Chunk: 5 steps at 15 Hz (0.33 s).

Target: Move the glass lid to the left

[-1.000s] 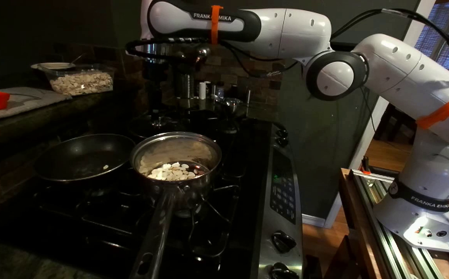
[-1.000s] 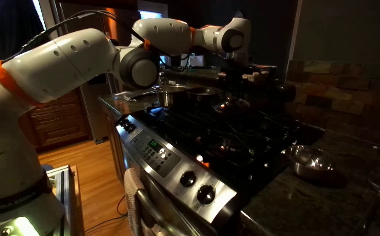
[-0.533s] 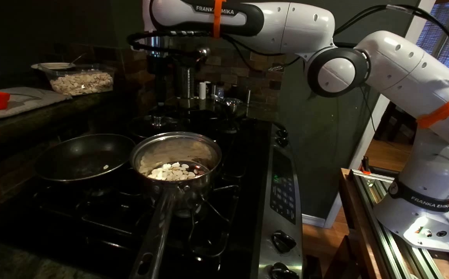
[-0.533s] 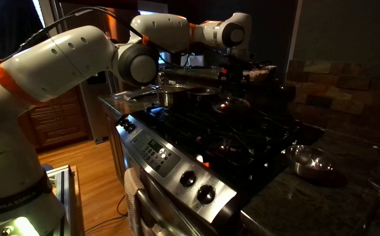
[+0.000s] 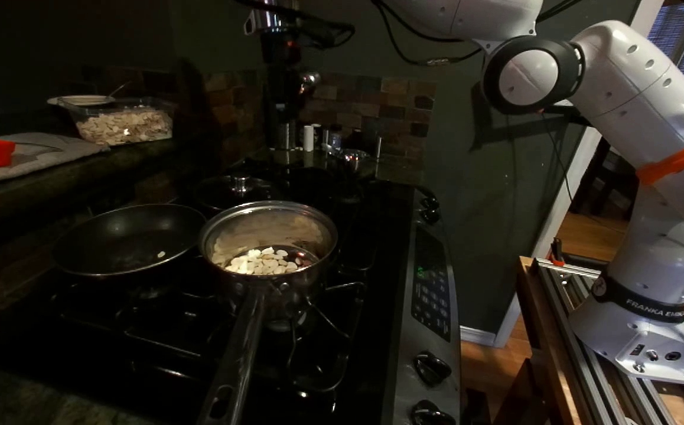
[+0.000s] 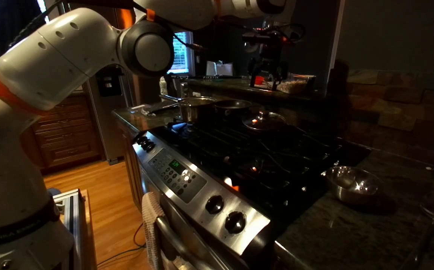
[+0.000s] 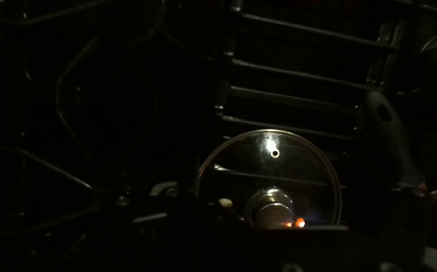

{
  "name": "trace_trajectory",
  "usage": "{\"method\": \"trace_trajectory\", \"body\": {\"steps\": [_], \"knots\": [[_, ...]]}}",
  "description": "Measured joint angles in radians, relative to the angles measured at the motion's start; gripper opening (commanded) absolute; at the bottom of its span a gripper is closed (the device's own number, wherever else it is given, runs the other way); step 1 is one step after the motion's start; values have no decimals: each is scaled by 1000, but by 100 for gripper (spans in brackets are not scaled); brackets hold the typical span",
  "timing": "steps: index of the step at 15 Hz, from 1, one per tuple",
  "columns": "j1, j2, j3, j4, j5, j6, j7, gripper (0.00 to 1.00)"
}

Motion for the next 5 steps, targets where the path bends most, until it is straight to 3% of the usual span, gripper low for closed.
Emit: {"method": "trace_trajectory", "body": {"steps": [5], "knots": [[-40,-75,16,1,75,-64,153,100]]}}
